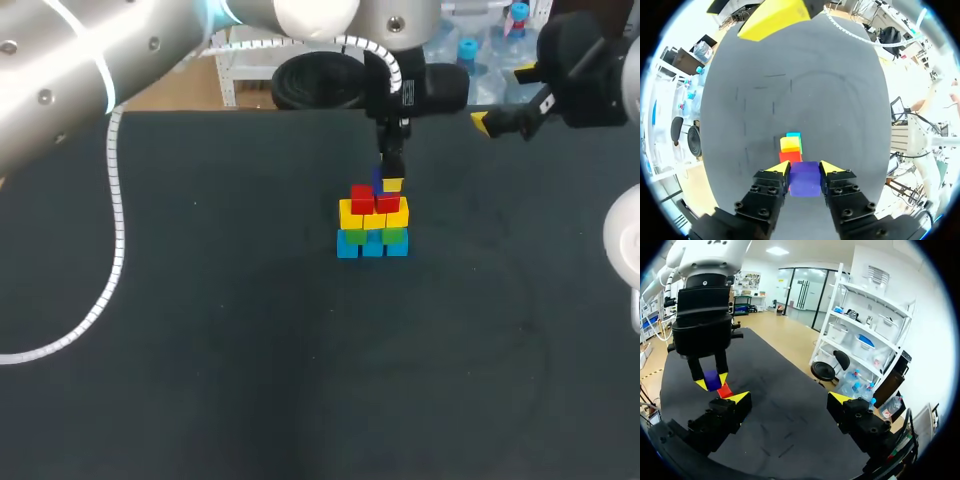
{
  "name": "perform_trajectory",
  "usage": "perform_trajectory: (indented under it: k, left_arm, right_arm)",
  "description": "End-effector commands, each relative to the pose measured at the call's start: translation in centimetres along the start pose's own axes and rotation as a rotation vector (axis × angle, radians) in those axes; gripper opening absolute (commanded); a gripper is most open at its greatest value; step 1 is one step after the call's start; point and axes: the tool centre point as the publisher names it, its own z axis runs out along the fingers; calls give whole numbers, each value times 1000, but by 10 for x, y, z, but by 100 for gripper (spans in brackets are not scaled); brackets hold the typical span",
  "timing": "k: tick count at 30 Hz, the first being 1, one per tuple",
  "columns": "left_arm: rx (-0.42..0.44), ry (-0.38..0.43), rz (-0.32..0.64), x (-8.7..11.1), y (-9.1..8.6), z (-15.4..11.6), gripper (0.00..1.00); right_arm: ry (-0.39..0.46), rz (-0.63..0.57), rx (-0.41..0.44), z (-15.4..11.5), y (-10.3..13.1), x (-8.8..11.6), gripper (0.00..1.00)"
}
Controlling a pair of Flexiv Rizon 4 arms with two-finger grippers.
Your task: Place the blue cubes, place green cubes on the blue cubes, place the yellow cubes on the green cubes, then place the red cubes on the yellow cubes, and place purple cube on the red cubes.
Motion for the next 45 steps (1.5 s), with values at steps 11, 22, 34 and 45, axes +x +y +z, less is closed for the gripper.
perform_trajectory:
  k: [11,22,34,45]
  left_arm:
    - [0,11,-9,9,9,7,0]
    - [-3,12,-8,10,8,9,0]
    - [-11,7,-13,7,8,13,0]
    - [-14,12,-6,5,9,15,50]
  right_arm:
    - [6,0,20,-1,3,-1,100]
    - [6,0,20,-1,3,-1,100]
    - [6,0,20,-1,3,-1,100]
    - [6,0,20,-1,3,-1,100]
